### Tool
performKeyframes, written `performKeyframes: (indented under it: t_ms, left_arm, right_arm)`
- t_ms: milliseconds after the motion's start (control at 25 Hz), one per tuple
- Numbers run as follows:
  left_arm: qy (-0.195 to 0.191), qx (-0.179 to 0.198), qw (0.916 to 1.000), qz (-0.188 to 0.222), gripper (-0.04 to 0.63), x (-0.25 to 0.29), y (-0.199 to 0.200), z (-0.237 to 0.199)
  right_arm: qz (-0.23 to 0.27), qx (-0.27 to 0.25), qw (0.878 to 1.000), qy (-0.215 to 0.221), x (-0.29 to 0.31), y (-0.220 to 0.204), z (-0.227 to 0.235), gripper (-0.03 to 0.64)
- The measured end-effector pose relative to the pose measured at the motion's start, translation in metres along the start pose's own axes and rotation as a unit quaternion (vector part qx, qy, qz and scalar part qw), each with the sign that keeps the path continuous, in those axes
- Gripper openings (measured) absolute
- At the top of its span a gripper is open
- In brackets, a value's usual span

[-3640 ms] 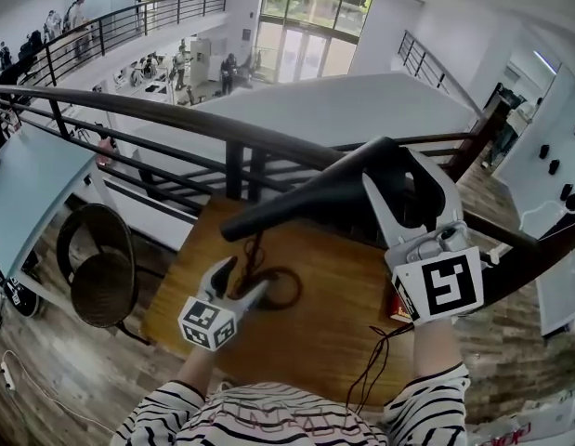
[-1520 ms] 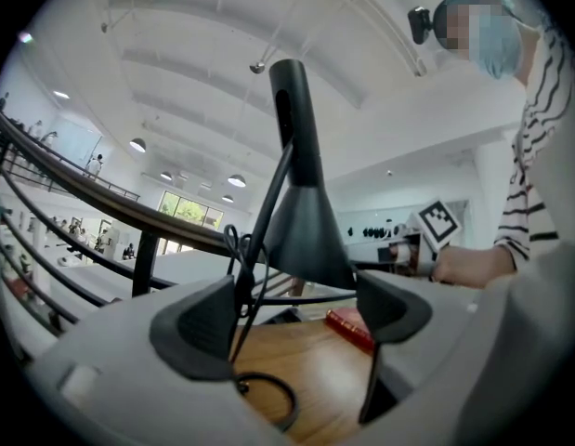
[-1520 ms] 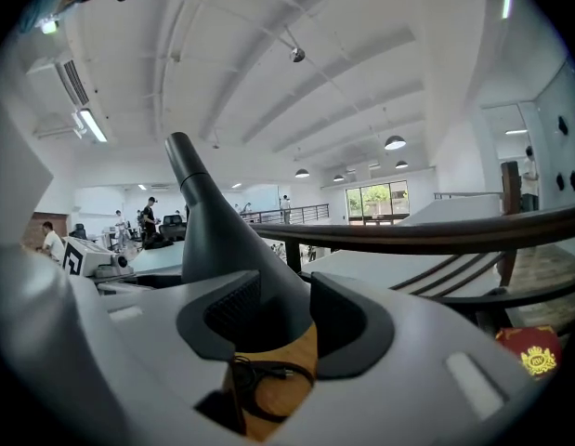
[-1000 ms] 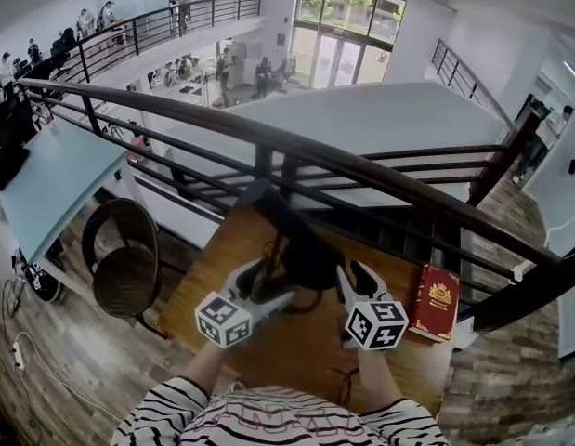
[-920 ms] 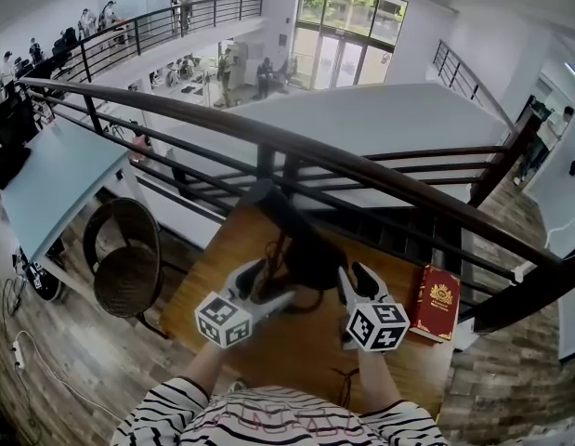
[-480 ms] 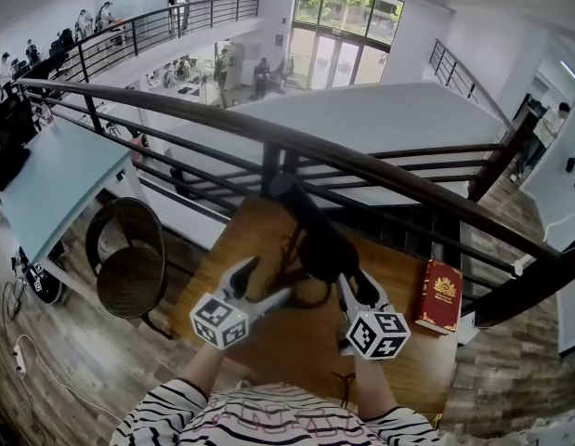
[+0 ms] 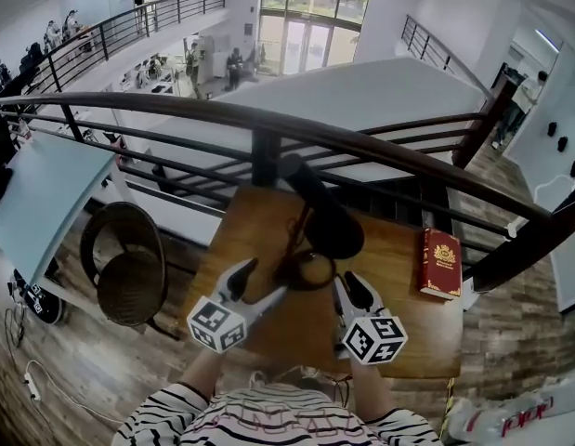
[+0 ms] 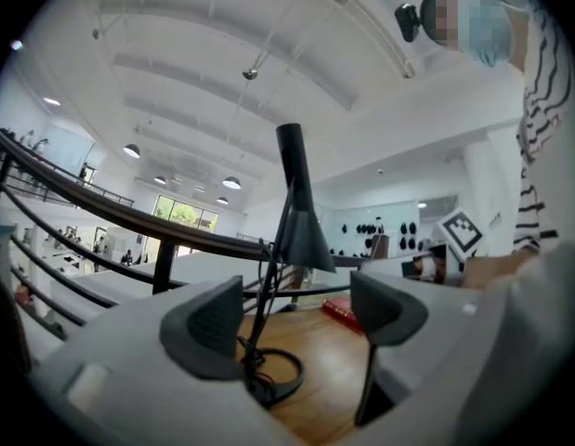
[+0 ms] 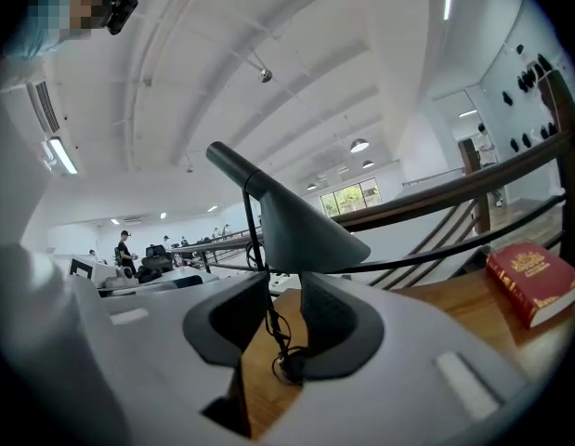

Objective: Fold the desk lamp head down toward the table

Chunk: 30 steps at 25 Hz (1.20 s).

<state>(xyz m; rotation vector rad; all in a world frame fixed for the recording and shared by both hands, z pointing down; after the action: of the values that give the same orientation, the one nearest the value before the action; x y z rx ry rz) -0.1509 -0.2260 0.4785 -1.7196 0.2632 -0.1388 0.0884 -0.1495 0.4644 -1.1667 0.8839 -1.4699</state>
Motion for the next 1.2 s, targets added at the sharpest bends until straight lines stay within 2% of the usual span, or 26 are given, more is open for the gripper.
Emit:
performKeyframes:
  t_ms: [160,280,440,640,840,1200]
  left_arm:
    - [-0.014,-0.001,0.9999,-0.010,0.244,-0.017,-0.003,0.007]
    - [-0.010,0.002,0.9999,-0.006,0.175,-0.031,-0.003,0.013]
    - [0.008,0.008,0.9999,0.003,0.078,-0.052,0.001,0.025]
    - [0.030,0.013,0.9994,0.006,0.003,-0.058,0.001,0.046]
    - [0.056,0.019,0.9982,0.005,0.002,-0.023,-0.020,0.110]
    - [0.093,0.023,0.9954,-0.008,0.002,-0.030,-0.039,0.184]
  right_arm:
    - [-0.009,-0.012,1.000,-0.002,-0.013,-0.010,-0.016,0.056]
    - [-0.008,-0.016,1.000,-0.001,-0.023,-0.015,-0.026,0.005]
    - [-0.010,-0.015,1.000,0.010,-0.039,-0.020,-0.039,0.000]
    - [-0.018,-0.024,0.999,0.033,-0.058,-0.025,-0.040,0.000]
    - [-0.024,-0.033,0.997,0.061,-0.105,-0.034,0.013,0.000]
    - [-0.041,-0.035,0.994,0.097,-0.161,-0.052,0.035,0.000]
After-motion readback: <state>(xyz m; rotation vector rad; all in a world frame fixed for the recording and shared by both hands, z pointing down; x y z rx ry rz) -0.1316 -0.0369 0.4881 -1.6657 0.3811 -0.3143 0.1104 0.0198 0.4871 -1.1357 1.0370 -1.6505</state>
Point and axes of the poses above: the fingertips, and each gripper's own axes: x forward along the fingers, z to its right, y out of its top, the point moved 9 cm from there along -x, backward along the fingers, and after that the axes turned 14 degrees about -y, right-handed, at the moved point
